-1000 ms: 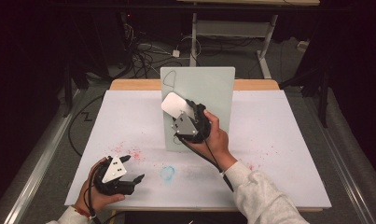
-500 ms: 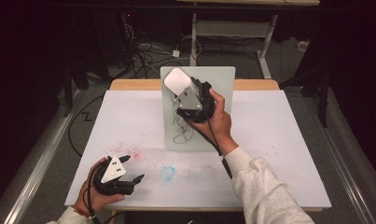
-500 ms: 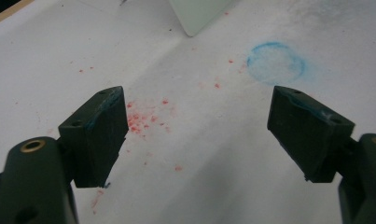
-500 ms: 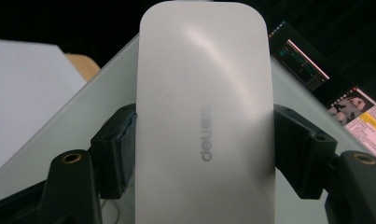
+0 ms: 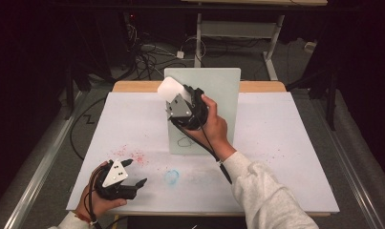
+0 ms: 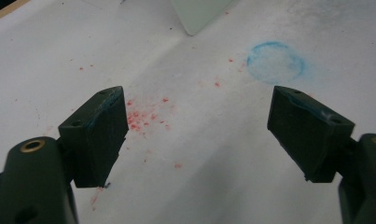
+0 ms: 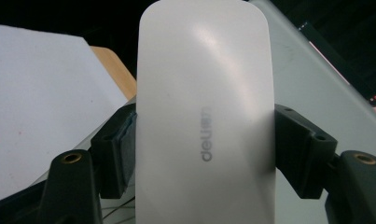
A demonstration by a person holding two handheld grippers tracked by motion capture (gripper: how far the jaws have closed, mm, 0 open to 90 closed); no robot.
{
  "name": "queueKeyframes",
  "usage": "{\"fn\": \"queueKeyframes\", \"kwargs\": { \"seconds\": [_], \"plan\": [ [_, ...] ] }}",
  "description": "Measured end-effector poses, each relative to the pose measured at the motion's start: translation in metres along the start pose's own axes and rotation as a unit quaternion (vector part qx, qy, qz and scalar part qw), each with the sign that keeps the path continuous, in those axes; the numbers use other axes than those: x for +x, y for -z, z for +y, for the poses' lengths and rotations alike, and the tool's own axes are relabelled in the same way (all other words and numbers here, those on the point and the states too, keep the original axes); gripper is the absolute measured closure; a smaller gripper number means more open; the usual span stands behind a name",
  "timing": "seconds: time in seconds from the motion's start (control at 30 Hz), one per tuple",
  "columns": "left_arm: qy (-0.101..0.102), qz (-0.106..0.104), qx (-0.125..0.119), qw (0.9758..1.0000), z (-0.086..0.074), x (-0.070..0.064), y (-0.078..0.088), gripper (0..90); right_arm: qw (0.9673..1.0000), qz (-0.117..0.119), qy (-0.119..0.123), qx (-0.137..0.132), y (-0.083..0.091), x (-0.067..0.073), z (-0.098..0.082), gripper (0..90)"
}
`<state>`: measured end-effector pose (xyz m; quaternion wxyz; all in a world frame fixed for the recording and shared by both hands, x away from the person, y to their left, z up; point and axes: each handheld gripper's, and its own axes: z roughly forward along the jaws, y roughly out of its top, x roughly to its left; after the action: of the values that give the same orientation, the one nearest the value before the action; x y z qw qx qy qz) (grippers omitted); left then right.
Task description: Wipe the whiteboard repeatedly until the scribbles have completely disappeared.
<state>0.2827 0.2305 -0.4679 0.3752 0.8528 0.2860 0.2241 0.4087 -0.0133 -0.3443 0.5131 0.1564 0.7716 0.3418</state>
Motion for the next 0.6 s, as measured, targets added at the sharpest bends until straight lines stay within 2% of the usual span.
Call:
{"fn": "queueKeyframes", "kwargs": {
  "seconds": [0.1, 0.17, 0.27, 0.33, 0.4, 0.47, 0.6],
  "plan": [
    [-0.002, 0.0, -0.002, 1.0, 0.001, -0.001, 0.0, 19.5, 0.9999, -0.001, 0.01, 0.003, 0.0, 0.006, -0.002, 30.8],
    [-0.002, 0.0, -0.002, 1.0, 0.001, -0.001, 0.0, 19.5, 1.0, 0.006, 0.003, 0.006, 0.0, 0.003, 0.0, 30.8],
    [-0.001, 0.0, -0.002, 1.0, 0.001, 0.0, 0.0, 19.5, 0.9996, -0.026, -0.01, 0.005, 0.001, -0.007, 0.003, 30.8],
    [0.0, -0.001, -0.002, 1.0, 0.0, 0.0, 0.0, 19.5, 0.9989, -0.038, -0.027, 0.001, 0.001, -0.016, 0.004, 30.8],
    [-0.001, 0.0, -0.001, 1.0, 0.0, 0.0, 0.0, 19.5, 0.9985, -0.046, -0.031, 0.001, 0.002, -0.021, 0.004, 30.7],
    [0.0, -0.001, -0.001, 1.0, -0.001, 0.0, 0.0, 19.5, 0.9981, -0.045, -0.042, -0.004, 0.003, -0.022, 0.002, 30.8],
    [0.002, 0.0, -0.002, 1.0, -0.001, 0.0, 0.001, 19.5, 0.9993, -0.031, -0.022, -0.001, 0.004, -0.012, -0.006, 30.8]
  ]
}}
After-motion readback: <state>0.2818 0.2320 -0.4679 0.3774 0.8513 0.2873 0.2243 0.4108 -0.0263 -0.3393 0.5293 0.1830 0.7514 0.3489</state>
